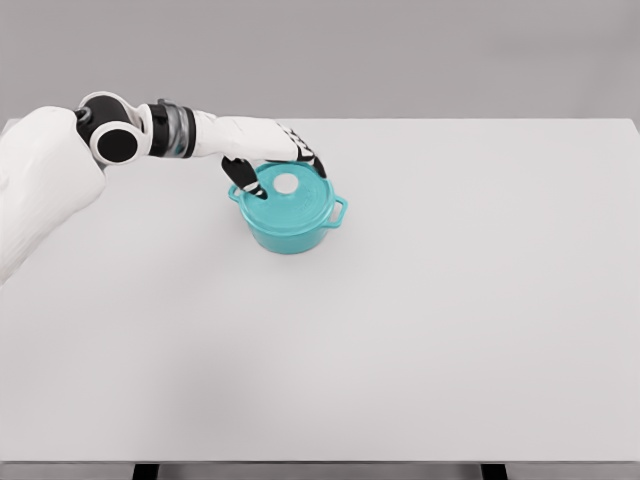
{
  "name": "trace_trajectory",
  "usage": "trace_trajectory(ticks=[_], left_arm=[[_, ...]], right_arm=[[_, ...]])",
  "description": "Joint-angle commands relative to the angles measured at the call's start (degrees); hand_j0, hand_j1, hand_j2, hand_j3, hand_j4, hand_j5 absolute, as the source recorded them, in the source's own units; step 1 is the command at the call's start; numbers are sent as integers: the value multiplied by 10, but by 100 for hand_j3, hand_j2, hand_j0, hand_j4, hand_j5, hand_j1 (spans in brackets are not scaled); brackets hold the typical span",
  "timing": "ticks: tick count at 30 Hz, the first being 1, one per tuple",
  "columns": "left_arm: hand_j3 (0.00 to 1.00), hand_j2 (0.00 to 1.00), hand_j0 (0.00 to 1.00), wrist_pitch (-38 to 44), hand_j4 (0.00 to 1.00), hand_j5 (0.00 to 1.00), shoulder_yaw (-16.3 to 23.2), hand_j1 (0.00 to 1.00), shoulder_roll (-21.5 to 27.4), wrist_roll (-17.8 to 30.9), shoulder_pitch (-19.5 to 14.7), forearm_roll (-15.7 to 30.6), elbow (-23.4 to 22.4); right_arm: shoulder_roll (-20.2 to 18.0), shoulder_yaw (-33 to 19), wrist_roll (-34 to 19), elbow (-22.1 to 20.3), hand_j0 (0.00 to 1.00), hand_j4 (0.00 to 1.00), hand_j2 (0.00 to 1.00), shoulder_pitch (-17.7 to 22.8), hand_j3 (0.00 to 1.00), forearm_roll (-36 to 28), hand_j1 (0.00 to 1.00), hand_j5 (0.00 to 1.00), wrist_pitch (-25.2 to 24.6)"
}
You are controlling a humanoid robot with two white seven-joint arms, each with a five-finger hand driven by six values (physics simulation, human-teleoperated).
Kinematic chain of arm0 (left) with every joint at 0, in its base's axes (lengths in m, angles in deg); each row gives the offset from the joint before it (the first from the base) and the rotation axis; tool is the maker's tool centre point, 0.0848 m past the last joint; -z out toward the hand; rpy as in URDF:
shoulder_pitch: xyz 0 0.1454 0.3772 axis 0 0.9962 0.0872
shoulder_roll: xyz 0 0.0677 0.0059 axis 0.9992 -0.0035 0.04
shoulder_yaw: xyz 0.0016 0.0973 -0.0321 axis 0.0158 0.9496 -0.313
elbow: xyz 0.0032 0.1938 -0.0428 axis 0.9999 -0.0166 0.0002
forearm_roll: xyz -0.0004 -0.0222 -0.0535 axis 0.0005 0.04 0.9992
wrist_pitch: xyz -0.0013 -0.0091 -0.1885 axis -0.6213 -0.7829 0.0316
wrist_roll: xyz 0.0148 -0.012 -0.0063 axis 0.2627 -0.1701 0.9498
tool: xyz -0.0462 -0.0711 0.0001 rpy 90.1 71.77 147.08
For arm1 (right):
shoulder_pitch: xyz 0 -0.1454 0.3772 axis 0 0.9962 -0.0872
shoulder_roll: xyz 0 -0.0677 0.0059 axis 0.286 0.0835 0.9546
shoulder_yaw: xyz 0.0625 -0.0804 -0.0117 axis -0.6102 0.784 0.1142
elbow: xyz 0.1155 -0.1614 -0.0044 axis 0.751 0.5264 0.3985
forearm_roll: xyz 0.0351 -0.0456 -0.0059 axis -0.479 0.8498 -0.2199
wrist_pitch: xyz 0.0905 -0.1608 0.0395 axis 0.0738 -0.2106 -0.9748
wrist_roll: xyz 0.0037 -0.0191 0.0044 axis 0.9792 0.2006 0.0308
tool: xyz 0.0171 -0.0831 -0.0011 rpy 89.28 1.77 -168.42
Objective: Open the lid of the pot with left arm
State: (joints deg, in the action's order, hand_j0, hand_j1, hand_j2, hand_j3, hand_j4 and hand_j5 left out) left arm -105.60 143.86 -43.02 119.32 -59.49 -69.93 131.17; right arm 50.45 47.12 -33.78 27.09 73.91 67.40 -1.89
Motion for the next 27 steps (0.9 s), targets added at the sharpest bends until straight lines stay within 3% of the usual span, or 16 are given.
trace_trajectory(ticks=[1, 6, 13, 23, 27], left_arm=[[70, 70, 70, 2, 70, 70, 4, 70, 0, 0, 0, 3, 0], [69, 69, 69, 2, 69, 69, 12, 69, 2, 0, 0, 3, -2], [57, 57, 57, 2, 57, 57, 11, 57, 3, 0, 5, 5, -2], [49, 49, 49, 2, 49, 49, 10, 49, 5, 0, 11, 8, -2], [49, 49, 49, 2, 49, 49, 3, 49, 16, 0, 11, 12, 19]], right_arm=[[0, 0, 0, 0, 100, 100, 100, 0, 100, 0, 100, 100, 0], [0, 0, 0, 0, 100, 100, 100, 0, 100, 0, 100, 100, 0], [0, 0, 0, 0, 100, 100, 100, 0, 100, -1, 100, 100, 0], [0, 0, 0, 0, 100, 100, 100, 0, 100, 0, 100, 100, 0], [0, 0, 0, 0, 100, 100, 100, 0, 100, 0, 100, 100, 0]])
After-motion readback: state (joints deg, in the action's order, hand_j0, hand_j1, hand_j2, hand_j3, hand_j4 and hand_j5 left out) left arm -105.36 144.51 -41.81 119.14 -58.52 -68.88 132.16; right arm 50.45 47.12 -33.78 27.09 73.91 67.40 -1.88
